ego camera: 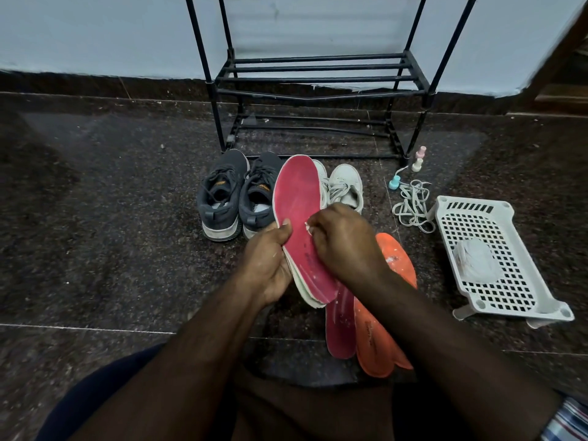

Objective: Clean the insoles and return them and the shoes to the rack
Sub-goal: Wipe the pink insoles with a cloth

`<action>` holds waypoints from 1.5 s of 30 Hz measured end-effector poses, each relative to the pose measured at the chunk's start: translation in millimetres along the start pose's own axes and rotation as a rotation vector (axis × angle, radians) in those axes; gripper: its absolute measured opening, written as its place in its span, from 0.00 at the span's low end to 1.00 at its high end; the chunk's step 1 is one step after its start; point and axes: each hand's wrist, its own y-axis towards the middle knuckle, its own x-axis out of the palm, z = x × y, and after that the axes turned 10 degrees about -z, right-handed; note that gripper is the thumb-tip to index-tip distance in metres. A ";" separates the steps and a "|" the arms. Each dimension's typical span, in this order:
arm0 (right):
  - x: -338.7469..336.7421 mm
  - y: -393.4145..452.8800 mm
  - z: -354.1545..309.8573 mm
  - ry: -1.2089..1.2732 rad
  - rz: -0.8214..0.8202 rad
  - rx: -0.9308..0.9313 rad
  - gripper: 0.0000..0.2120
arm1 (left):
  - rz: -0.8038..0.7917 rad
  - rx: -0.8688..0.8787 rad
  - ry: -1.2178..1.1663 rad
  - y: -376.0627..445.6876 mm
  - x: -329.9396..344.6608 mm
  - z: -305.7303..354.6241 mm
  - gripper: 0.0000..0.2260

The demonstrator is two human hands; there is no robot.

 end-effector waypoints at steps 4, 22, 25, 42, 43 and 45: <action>8.0 -15.1 -10.9 0.046 -0.177 -0.071 0.09 | 0.051 0.000 0.000 2.8 -3.5 2.9 0.12; -7.7 4.1 -4.2 0.111 0.058 -0.045 0.06 | -0.094 -0.006 0.118 0.0 -0.7 0.3 0.14; -6.4 9.3 5.3 0.009 0.043 -0.062 0.06 | -0.153 -0.033 0.152 -1.4 0.0 -1.0 0.15; -8.5 9.3 5.2 0.088 0.085 -0.005 0.06 | -0.282 -0.049 0.149 1.2 -1.6 -0.4 0.24; -10.5 11.3 8.6 0.090 0.110 0.033 0.06 | -0.286 -0.052 0.157 1.1 -1.7 -0.3 0.24; -9.8 10.0 8.2 0.083 0.109 0.053 0.06 | -0.288 -0.057 0.155 1.0 -0.8 -1.3 0.25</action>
